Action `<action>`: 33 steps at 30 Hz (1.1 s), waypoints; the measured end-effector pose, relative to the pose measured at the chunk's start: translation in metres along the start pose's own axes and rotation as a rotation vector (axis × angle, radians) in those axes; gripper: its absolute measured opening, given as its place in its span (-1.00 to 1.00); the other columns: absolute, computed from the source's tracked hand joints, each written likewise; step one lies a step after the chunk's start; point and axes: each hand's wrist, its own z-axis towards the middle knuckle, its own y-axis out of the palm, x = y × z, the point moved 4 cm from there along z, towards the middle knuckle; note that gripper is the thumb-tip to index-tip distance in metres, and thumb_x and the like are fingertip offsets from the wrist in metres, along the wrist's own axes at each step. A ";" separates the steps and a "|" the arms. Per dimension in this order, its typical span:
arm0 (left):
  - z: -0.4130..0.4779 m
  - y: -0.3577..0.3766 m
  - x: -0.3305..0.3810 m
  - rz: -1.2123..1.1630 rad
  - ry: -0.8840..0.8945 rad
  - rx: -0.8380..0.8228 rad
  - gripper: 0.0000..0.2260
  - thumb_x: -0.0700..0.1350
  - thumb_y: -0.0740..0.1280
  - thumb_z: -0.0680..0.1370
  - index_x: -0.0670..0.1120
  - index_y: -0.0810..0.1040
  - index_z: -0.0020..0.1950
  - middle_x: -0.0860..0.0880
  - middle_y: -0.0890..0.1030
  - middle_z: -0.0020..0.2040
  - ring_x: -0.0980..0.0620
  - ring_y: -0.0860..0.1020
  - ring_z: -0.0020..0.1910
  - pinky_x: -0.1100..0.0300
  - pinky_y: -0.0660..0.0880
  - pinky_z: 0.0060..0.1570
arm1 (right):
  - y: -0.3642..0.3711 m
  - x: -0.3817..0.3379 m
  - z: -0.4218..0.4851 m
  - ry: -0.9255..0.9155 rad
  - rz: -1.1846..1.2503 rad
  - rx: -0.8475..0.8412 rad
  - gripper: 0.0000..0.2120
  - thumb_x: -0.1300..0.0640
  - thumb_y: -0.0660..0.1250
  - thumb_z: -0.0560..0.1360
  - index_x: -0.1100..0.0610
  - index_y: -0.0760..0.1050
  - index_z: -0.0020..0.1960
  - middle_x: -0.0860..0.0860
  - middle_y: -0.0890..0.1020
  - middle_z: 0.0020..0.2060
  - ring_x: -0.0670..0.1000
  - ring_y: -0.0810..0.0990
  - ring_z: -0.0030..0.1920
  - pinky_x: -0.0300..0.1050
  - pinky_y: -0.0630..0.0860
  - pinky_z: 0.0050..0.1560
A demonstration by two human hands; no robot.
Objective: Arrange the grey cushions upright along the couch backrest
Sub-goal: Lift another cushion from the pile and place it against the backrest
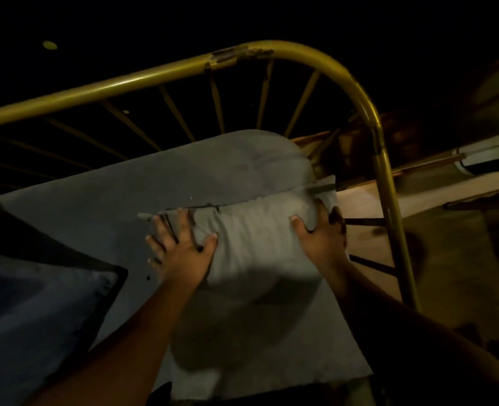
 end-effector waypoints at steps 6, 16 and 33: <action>-0.020 0.024 0.006 0.013 -0.040 -0.108 -0.28 0.43 0.07 0.42 0.33 -0.23 0.46 0.09 -0.33 0.54 -0.28 -0.31 0.49 -0.35 -0.14 0.41 | 0.003 0.004 -0.019 -0.099 -0.098 -0.085 -0.24 -0.38 0.08 0.47 -0.17 -0.16 0.53 0.03 -0.10 0.56 0.22 -0.11 0.54 0.27 -0.08 0.50; -0.069 -0.031 -0.023 -0.148 0.268 -0.124 -0.34 0.26 0.22 0.39 0.05 0.25 0.44 -0.15 0.29 0.46 -0.23 0.32 0.39 -0.16 0.30 0.35 | 0.016 -0.041 -0.097 -0.291 0.022 -0.061 -0.37 -0.19 0.28 0.45 -0.08 0.17 0.46 0.05 0.28 0.46 0.11 0.25 0.44 0.15 0.26 0.41; -0.157 -0.329 -0.254 -0.603 0.472 0.458 -0.58 0.04 0.26 0.48 0.05 0.39 0.33 0.06 0.49 0.26 0.14 0.47 0.20 0.22 0.42 0.19 | 0.101 -0.348 -0.363 -0.953 0.185 -0.244 -0.67 0.10 0.39 0.47 0.12 0.51 0.21 0.04 0.62 0.07 -0.03 0.56 0.08 -0.32 0.36 0.08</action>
